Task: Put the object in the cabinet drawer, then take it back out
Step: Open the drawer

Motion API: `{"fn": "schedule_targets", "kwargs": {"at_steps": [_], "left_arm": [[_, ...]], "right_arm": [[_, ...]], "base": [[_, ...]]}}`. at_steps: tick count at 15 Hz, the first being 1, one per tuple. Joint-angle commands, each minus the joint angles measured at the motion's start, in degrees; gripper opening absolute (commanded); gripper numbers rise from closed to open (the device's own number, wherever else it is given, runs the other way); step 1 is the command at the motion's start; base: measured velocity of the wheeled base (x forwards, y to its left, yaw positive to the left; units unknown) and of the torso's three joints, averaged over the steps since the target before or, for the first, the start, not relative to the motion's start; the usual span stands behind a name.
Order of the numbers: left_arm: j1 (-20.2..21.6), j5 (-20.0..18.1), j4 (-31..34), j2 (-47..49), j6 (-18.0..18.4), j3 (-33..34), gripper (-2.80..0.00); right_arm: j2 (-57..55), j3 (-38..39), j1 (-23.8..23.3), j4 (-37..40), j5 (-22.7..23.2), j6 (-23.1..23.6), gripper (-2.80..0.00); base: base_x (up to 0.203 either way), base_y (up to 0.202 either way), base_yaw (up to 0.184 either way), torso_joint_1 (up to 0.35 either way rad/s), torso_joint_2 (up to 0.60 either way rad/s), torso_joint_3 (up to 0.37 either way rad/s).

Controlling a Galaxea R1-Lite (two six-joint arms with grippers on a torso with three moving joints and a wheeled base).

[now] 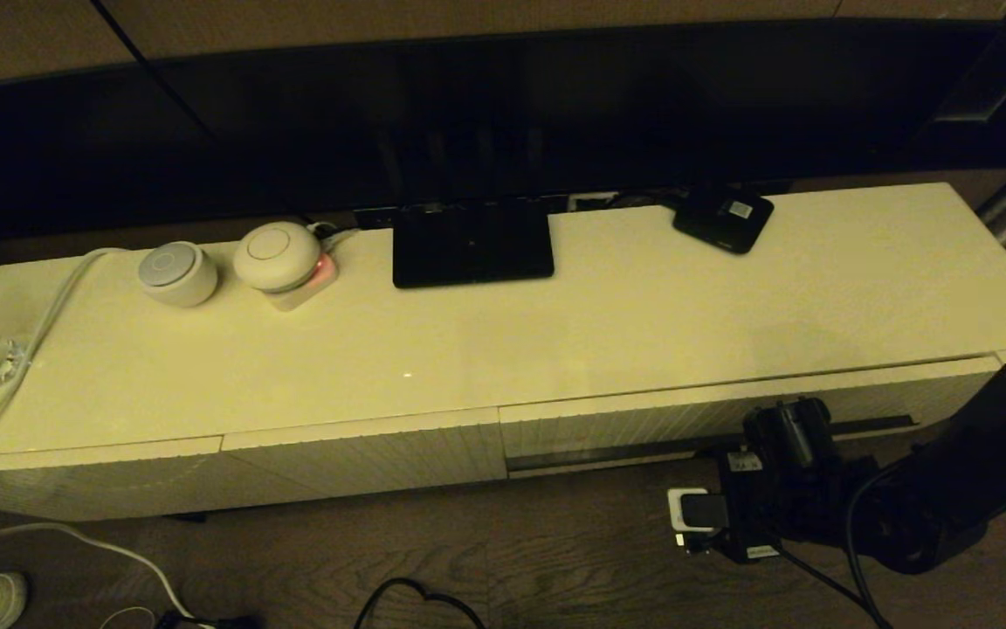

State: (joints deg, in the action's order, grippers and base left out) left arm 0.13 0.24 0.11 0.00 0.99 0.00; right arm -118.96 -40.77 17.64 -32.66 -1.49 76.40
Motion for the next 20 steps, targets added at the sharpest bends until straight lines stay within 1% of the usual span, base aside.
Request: {"fn": "schedule_targets", "kwargs": {"at_steps": [1,4,8,11,20], "left_arm": [[0.0,0.0,0.0,0.0,0.0,0.2,-2.8],[0.0,0.0,0.0,0.0,0.0,0.2,-2.8],[0.0,0.0,0.1,0.0,0.0,0.2,-2.8],[0.0,0.0,0.0,0.0,0.0,0.2,-2.8],[0.0,0.0,0.0,0.0,0.0,0.2,-2.8]], "right_arm": [[-1.5,-0.8,0.0,-0.3,0.0,0.3,0.0],[-2.5,-1.6,-0.2,-2.0,0.2,0.3,0.0],[-0.7,-2.3,-0.2,-2.1,0.3,0.3,0.0],[-1.5,-4.6,-0.1,-2.2,0.3,0.3,0.0],[-5.3,-5.2,-0.7,-3.9,0.3,0.3,0.0]], "base": [[0.0,0.0,0.0,0.0,0.0,0.0],[0.0,0.0,0.0,0.0,0.0,0.0],[0.0,0.0,0.0,0.0,0.0,0.0],[0.0,0.0,0.0,0.0,0.0,0.0],[0.0,0.0,0.0,0.0,0.0,0.0]]}}
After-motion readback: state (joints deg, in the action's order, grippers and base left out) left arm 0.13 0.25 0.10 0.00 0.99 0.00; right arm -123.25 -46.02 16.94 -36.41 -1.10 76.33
